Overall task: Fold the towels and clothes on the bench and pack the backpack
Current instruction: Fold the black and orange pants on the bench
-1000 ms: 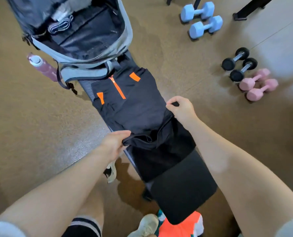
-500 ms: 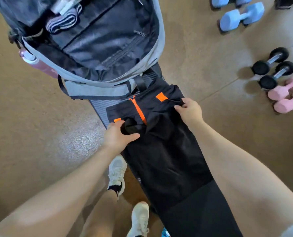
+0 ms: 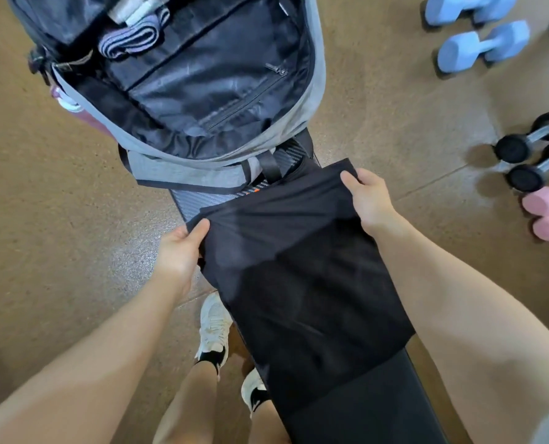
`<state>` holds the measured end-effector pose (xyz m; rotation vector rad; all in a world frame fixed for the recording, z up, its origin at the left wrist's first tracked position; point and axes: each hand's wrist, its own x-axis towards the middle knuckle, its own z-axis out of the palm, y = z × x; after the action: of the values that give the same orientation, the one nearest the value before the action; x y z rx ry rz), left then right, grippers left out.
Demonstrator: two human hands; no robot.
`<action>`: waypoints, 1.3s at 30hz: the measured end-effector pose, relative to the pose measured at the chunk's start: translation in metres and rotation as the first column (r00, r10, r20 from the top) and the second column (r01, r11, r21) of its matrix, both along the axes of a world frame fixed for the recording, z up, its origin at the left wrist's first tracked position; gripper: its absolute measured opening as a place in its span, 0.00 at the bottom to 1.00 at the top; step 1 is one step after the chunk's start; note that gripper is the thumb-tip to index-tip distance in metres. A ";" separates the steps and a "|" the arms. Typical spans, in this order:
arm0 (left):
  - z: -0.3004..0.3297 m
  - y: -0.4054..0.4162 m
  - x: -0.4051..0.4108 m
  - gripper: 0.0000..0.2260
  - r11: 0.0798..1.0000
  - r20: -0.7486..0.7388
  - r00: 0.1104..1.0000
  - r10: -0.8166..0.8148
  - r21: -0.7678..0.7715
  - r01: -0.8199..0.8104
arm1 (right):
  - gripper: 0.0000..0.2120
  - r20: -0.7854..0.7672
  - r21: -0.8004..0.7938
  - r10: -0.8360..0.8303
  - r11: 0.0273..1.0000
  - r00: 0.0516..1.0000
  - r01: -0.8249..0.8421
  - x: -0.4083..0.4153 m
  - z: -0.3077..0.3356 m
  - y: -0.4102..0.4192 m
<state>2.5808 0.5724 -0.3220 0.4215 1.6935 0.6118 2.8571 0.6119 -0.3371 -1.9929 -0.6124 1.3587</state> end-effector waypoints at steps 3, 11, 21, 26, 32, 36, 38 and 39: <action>-0.008 0.002 0.003 0.08 0.998 -0.046 0.999 0.020 0.055 -0.017 | 0.08 0.111 -0.024 0.059 0.998 0.992 -0.057 -0.004 -0.013 0.006; -0.014 0.004 -0.015 0.10 0.993 -0.064 0.997 0.048 0.113 -0.040 | 0.04 -0.020 0.070 -0.012 0.997 1.000 0.013 -0.011 -0.014 0.024; -0.032 -0.057 0.051 0.34 0.126 -0.846 0.020 -0.533 -0.056 0.990 | 0.31 0.809 -0.203 0.587 0.236 -0.028 -0.950 -0.062 -0.013 -0.087; -0.059 -0.064 0.032 0.53 0.137 -0.793 -0.102 -0.601 -0.228 0.964 | 0.30 0.796 -0.328 0.591 0.241 -0.130 -0.913 -0.038 -0.048 -0.088; -0.054 -0.068 0.026 0.56 0.096 -0.786 -0.169 -0.594 -0.278 0.956 | 0.31 0.726 -0.434 0.679 0.578 0.112 -0.691 0.018 -0.046 -0.101; -0.034 -0.106 0.035 0.51 0.082 -0.747 -0.150 -0.648 -0.264 0.961 | 0.35 0.582 -0.392 0.775 0.534 0.248 -0.749 0.042 -0.024 -0.151; -0.025 -0.137 0.049 0.47 0.172 -0.738 -0.027 -0.674 -0.193 0.966 | 0.33 0.535 -0.377 0.779 0.567 0.327 -0.733 0.043 -0.013 -0.182; -0.019 -0.152 0.058 0.44 0.245 -0.725 0.052 -0.687 -0.164 0.956 | 0.31 0.513 -0.391 0.770 0.603 0.380 -0.695 0.044 -0.009 -0.197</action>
<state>2.6389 0.4208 -0.3413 2.0478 1.5429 -0.2624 2.9016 0.4150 -0.3457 -2.3854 -2.0210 1.0835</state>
